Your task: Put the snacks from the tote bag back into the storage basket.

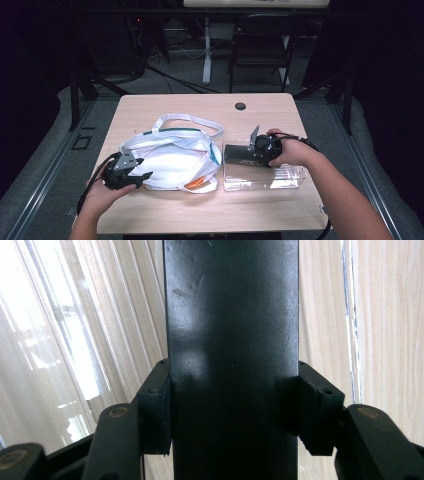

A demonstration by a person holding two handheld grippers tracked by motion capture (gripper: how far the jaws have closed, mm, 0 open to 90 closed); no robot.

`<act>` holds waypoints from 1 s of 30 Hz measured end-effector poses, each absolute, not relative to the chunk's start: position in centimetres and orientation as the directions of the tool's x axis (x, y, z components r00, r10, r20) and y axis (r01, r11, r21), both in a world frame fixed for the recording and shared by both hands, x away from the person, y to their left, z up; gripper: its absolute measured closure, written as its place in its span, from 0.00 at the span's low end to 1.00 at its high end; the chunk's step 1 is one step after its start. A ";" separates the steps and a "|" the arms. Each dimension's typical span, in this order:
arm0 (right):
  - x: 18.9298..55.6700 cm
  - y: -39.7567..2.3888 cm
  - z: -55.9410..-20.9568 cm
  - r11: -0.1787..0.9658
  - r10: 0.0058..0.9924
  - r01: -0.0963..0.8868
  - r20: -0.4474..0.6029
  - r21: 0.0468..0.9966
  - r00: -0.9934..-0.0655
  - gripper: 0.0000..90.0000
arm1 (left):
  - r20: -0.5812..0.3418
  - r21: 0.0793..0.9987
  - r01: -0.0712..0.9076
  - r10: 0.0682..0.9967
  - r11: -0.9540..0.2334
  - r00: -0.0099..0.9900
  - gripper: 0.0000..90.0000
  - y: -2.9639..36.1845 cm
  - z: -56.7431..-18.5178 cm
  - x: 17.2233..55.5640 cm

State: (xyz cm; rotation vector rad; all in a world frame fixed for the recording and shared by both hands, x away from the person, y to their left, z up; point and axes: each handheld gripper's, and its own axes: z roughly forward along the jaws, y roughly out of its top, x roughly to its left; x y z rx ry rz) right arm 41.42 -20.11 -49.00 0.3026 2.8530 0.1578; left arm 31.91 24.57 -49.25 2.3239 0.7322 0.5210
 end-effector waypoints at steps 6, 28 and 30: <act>41.9 -20.0 -49.5 0.973 0.217 0.191 -0.240 0.128 -0.946 0.48 | 0.173 0.682 0.367 0.628 -0.632 0.759 0.49 24.8 -49.3 31.7; 42.6 -19.8 -50.7 0.982 0.184 0.167 -0.245 0.088 -0.952 0.46 | 0.185 0.669 0.371 0.629 -0.644 0.755 0.49 24.9 -49.6 31.5; 42.6 -19.7 -50.8 0.982 0.182 0.164 -0.251 0.091 -0.951 0.46 | 0.185 0.671 0.370 0.629 -0.642 0.755 0.49 24.9 -49.6 31.5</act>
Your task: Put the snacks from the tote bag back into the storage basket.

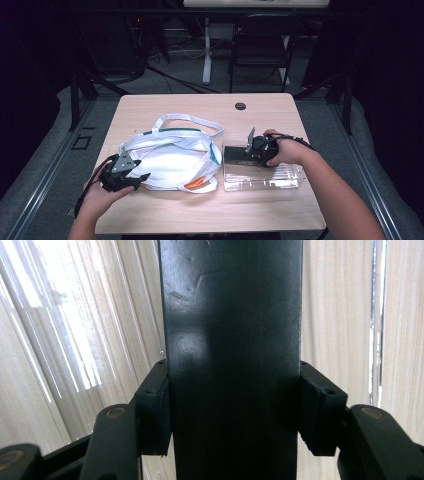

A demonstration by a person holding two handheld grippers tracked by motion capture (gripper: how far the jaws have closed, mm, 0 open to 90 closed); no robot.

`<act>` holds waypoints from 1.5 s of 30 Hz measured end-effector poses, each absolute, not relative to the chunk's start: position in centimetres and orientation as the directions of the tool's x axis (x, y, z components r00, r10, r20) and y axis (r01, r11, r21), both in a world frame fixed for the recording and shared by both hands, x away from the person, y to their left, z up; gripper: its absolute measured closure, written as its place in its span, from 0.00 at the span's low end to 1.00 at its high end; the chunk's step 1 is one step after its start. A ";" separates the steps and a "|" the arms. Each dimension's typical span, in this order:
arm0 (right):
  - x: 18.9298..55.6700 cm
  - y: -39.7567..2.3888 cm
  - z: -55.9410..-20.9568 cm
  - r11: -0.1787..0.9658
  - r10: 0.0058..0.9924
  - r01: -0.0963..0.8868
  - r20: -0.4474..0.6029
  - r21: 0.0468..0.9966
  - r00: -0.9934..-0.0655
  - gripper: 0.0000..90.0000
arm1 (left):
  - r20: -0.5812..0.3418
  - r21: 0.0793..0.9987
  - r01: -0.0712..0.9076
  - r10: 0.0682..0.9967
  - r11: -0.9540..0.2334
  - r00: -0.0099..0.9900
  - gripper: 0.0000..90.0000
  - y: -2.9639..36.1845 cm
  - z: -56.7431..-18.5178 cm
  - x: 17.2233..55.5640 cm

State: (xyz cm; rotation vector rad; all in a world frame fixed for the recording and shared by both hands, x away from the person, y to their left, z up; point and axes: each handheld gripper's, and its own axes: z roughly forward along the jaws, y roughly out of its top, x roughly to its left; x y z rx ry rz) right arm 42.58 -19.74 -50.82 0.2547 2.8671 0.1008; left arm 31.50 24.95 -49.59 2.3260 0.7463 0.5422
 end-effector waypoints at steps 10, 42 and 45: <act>42.8 -19.5 -51.2 0.982 0.181 0.160 -0.258 0.098 -0.949 0.45 | 0.191 0.657 0.374 0.624 -0.655 0.758 0.49 24.8 -49.8 31.5; 41.5 -19.7 -48.5 0.906 0.408 0.347 -0.284 0.243 -0.868 0.49 | 0.205 0.659 0.364 0.623 -0.658 0.755 0.49 24.6 -49.6 32.2; 41.2 -20.0 -48.4 0.885 0.450 0.381 -0.281 0.266 -0.848 0.51 | 0.206 0.663 0.362 0.624 -0.656 0.754 0.49 24.6 -49.5 32.4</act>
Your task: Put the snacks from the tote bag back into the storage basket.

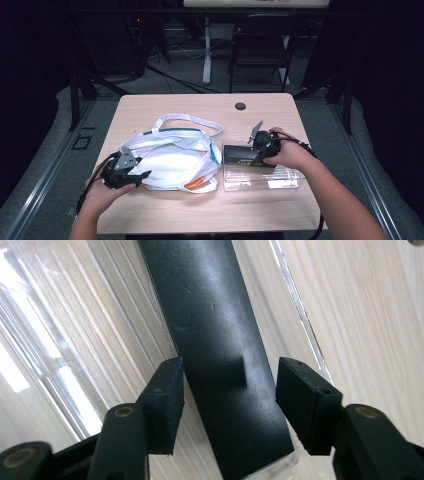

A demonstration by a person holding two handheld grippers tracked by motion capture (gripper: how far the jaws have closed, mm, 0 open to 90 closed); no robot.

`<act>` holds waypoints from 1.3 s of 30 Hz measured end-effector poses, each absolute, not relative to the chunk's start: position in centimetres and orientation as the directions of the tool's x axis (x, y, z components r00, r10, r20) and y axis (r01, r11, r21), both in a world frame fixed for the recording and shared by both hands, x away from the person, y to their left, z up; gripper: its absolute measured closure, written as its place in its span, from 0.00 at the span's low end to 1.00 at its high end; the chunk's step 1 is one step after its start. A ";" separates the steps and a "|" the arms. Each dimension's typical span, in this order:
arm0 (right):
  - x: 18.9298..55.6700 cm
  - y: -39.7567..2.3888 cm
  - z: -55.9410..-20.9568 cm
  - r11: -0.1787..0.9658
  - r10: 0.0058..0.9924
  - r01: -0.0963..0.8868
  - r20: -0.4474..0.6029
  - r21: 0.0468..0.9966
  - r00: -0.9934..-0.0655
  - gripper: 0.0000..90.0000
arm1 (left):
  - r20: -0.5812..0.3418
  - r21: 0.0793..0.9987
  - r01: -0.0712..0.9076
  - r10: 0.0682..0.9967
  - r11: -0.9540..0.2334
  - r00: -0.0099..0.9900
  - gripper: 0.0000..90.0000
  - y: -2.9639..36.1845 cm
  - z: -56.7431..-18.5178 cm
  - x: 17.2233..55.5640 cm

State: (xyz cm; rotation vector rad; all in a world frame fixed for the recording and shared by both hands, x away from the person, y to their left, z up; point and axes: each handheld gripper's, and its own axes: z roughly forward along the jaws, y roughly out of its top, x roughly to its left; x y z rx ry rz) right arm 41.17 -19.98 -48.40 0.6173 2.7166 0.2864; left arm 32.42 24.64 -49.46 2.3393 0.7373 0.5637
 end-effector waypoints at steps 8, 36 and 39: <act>40.2 -21.0 -48.0 0.808 0.570 0.482 -0.245 0.339 -0.784 0.56 | 0.200 0.674 0.356 0.625 -0.647 0.755 0.49 24.5 -49.3 32.9; 38.0 -23.9 -47.7 0.586 0.786 0.648 -0.148 0.486 -0.600 0.58 | 0.207 0.656 0.365 0.622 -0.661 0.755 0.49 24.4 -49.6 32.9; 38.0 -24.5 -48.2 0.581 0.790 0.664 -0.131 0.470 -0.599 0.55 | 0.211 0.653 0.364 0.621 -0.664 0.755 0.49 24.5 -49.6 32.8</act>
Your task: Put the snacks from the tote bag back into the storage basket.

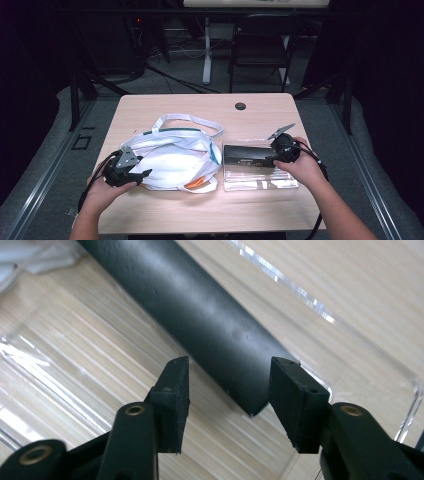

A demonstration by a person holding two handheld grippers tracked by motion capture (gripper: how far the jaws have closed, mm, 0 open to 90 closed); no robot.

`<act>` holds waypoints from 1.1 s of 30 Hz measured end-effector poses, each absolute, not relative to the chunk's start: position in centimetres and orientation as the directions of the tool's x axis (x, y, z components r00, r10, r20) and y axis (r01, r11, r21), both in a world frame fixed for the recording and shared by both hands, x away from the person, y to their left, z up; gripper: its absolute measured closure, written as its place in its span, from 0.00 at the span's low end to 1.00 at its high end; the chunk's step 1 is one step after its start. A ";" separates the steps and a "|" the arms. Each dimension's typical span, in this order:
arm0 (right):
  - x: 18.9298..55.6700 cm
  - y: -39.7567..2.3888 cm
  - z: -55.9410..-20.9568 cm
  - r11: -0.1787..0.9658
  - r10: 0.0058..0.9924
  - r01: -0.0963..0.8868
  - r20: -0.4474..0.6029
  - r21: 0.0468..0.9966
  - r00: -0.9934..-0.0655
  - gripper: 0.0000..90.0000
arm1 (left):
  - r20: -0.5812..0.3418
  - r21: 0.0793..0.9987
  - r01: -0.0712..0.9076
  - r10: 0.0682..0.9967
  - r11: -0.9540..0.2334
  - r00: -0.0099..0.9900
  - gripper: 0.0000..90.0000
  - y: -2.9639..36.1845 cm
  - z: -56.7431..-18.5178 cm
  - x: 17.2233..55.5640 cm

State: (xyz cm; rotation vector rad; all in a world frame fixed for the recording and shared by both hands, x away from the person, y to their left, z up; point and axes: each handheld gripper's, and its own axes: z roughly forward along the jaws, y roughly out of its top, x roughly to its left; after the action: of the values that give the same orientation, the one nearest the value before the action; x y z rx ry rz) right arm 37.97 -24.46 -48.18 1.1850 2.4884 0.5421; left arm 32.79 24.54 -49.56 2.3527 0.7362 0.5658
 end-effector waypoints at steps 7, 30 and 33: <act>37.7 -25.5 -49.0 0.580 0.795 0.676 -0.134 0.455 -0.592 0.51 | 0.212 0.656 0.369 0.630 -0.658 0.747 0.49 24.8 -49.6 32.7; 39.1 -25.9 -51.4 0.561 0.818 0.727 -0.130 0.395 -0.561 0.47 | 0.222 0.647 0.367 0.626 -0.668 0.747 0.49 24.7 -49.6 32.5; 39.2 -25.6 -51.6 0.545 0.827 0.732 -0.118 0.407 -0.550 0.47 | 0.221 0.650 0.367 0.628 -0.666 0.746 0.49 24.8 -49.6 32.5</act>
State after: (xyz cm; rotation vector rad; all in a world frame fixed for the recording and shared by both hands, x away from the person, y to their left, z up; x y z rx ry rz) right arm 39.22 -25.58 -51.56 1.2931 2.4886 0.4519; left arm 32.51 24.75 -49.62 2.3548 0.7463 0.5823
